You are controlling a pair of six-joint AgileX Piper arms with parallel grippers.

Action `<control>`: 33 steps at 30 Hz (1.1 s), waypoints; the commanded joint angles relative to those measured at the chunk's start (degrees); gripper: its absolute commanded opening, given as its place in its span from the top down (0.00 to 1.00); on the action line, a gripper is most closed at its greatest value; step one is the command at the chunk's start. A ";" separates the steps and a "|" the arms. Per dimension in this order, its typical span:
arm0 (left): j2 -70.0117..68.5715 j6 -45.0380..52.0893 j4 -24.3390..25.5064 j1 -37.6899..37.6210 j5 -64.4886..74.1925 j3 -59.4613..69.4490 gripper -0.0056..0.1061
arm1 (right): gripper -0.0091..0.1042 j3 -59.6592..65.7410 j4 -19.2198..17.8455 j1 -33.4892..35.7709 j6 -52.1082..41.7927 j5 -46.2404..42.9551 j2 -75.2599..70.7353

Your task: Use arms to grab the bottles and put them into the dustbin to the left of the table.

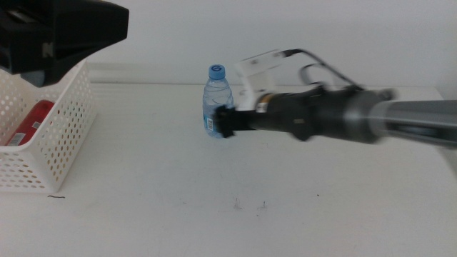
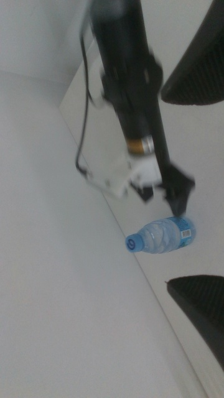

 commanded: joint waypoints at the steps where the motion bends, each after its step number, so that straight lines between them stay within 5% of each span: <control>1: -0.24 -0.46 0.08 -0.17 -0.88 -0.46 0.11 | 0.16 8.02 -0.40 -0.64 0.62 2.94 -10.64; 6: -0.24 -0.46 0.62 -0.17 -1.05 -0.46 0.11 | 0.16 19.53 -2.62 -0.99 0.62 13.40 -35.72; 14: -0.24 -0.46 1.00 -0.17 -1.19 -0.46 0.11 | 0.16 9.41 -7.63 -0.99 4.75 36.15 -59.22; 31: -0.24 -0.46 1.00 -0.17 -1.66 -0.46 0.11 | 0.16 9.11 -8.02 -0.99 4.63 36.89 -60.57; 33: -0.24 -0.46 5.58 -0.17 -2.13 0.21 0.11 | 0.16 9.11 -8.02 -0.99 4.63 36.89 -60.57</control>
